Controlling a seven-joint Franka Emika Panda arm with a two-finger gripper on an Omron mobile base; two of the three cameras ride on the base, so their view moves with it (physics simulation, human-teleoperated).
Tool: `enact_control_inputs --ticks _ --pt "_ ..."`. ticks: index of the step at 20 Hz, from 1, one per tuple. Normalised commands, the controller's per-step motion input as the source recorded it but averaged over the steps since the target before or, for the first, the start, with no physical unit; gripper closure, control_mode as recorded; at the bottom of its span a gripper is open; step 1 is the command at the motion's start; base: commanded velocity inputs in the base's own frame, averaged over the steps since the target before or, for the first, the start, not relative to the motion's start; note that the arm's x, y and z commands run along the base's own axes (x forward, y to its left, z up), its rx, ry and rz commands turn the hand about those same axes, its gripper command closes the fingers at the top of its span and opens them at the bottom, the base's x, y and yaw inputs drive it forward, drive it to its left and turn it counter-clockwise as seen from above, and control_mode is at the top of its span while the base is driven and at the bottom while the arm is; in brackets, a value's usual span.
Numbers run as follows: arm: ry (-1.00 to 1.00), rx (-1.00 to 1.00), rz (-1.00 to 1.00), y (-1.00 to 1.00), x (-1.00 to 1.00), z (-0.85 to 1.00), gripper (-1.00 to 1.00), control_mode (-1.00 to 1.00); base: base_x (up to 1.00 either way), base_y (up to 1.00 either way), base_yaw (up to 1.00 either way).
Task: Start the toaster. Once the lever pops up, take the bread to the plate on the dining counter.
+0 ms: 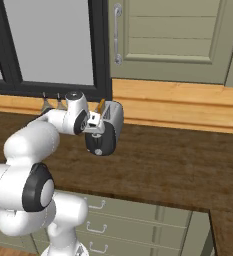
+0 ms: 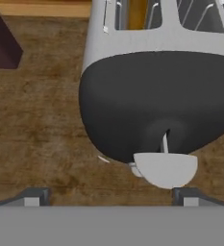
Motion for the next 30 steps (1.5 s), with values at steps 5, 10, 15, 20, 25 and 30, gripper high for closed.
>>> enact_control_inputs --ticks 5,10,15,20,25,30 --pt "0.0 0.0 0.0 0.0 0.03 -0.22 -1.0 -1.0 0.0 0.0 0.0" --pt "0.0 0.0 0.0 0.0 0.0 -0.26 -1.0 -1.0 0.0 0.0 0.0" --pt "0.0 0.0 0.0 0.0 0.03 -0.03 -1.0 -1.0 0.0 0.0 0.0" --pt "0.0 0.0 0.0 0.0 0.01 -0.17 -1.0 -1.0 0.0 0.0 0.0" --pt "0.0 0.0 0.0 0.0 0.0 -0.3 -1.0 -1.0 0.0 0.0 0.0" --pt "0.0 0.0 0.0 0.0 0.0 -0.31 -1.0 -1.0 0.0 0.0 0.0"
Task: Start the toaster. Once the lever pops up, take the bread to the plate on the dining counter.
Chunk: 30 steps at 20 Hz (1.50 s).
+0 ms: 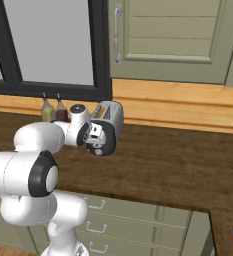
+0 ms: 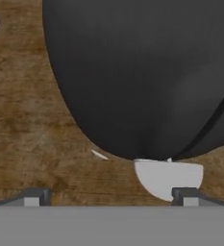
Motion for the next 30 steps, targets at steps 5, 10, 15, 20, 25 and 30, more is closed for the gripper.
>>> enact_control_inputs --ticks 5,10,15,20,25,30 --pt "0.0 0.0 0.0 0.0 0.0 -0.19 -1.0 -1.0 0.0 0.0 0.0" --pt "0.0 0.0 0.0 0.0 0.0 0.0 -1.0 -1.0 0.0 0.0 0.0" --pt "-0.07 0.0 0.0 0.0 0.0 0.03 -1.0 -1.0 0.0 0.0 0.0" --pt "-0.12 0.0 0.0 0.0 0.0 0.31 -1.0 -1.0 0.0 0.0 0.0" --pt "-0.25 0.0 0.0 0.0 0.0 0.42 -1.0 -1.0 0.0 0.0 0.0" --pt "-0.26 0.0 0.0 0.0 -0.08 0.6 -1.0 -1.0 0.0 0.0 0.0"
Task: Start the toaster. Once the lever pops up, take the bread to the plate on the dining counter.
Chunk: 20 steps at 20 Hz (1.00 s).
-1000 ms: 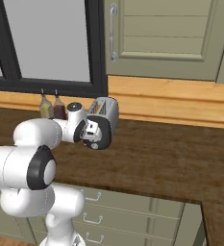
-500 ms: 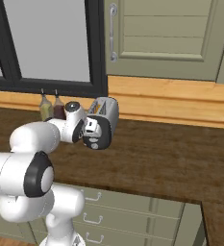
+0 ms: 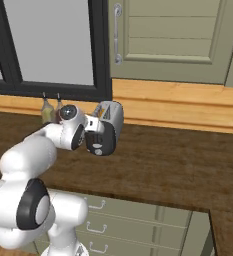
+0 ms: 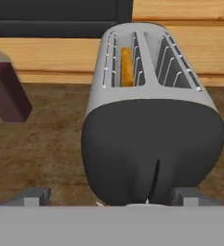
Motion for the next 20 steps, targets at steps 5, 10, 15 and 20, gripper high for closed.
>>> enact_control_inputs --ticks 5,10,15,20 --pt "-0.19 0.0 0.0 -0.03 0.0 0.7 -1.0 -1.0 0.0 0.0 0.0" --pt "-0.08 0.0 0.0 -0.13 0.0 0.64 -1.0 -1.0 0.0 0.0 0.0" --pt "-0.03 0.0 0.0 -0.05 0.0 0.12 -1.0 -1.0 0.0 0.0 0.0" --pt "-0.01 0.0 0.0 0.0 0.06 -0.05 -1.0 -1.0 0.0 0.0 0.0"
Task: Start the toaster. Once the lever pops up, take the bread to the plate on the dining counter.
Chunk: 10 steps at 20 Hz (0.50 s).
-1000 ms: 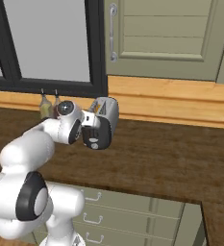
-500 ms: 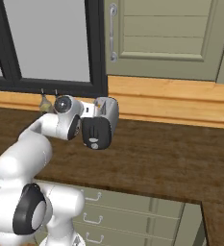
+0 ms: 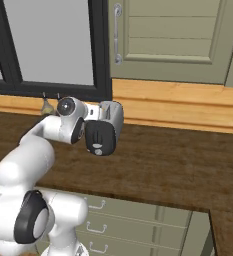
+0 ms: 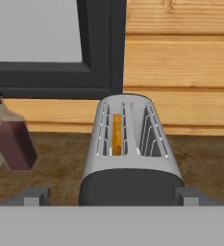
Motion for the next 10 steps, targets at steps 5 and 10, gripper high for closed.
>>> enact_control_inputs --ticks 5,10 --pt "-0.02 0.0 0.0 0.0 0.27 -0.03 -1.0 -1.0 0.0 0.0 0.0" --pt "0.0 0.0 0.0 -0.02 0.18 -0.1 -1.0 -1.0 0.0 0.0 0.0"
